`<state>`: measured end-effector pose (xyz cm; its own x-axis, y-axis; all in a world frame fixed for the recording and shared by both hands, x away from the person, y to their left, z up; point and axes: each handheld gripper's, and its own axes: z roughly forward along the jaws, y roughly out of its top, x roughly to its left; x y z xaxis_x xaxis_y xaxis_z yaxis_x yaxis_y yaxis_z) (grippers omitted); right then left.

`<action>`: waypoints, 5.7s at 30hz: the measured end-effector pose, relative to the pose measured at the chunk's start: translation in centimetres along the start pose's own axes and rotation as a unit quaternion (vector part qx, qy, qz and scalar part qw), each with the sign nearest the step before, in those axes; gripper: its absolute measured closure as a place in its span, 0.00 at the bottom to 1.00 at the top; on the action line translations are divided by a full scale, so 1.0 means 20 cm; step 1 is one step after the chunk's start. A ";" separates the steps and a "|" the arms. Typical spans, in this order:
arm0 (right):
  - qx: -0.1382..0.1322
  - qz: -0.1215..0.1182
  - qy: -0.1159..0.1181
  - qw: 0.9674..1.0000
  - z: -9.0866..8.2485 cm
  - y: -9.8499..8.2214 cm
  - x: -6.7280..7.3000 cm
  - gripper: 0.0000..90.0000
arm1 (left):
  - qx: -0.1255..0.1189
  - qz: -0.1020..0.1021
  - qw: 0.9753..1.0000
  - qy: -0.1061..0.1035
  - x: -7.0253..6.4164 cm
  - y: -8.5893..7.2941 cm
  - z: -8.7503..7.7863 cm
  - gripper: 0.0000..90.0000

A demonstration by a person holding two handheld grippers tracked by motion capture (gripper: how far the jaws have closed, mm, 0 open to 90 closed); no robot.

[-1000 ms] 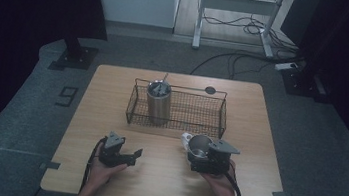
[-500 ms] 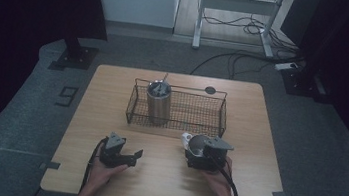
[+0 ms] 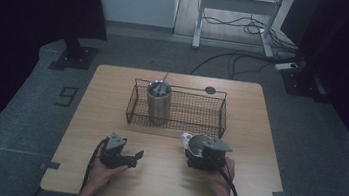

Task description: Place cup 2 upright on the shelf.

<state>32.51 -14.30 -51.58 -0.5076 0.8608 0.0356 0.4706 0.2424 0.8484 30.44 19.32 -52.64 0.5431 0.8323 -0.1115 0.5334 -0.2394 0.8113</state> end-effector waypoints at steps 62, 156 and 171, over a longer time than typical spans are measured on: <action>-0.061 0.009 0.025 0.998 -0.26 0.27 -0.08 0.08 | 0.000 -0.011 1.000 -0.010 0.02 0.02 -0.03 0.17; -0.055 0.021 -0.006 0.998 -0.14 0.61 -0.30 0.08 | 0.018 -0.006 1.000 -0.009 0.01 -0.01 0.01 0.17; -0.048 0.004 -0.003 0.999 -0.07 0.66 -0.29 0.08 | 0.022 -0.003 1.000 -0.009 0.01 -0.01 0.01 0.18</action>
<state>40.55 -16.69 -39.90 -0.4995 0.8654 0.0397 0.4035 0.1919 0.8946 30.54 19.41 -52.92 0.5512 0.8246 -0.1277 0.5646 -0.2559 0.7847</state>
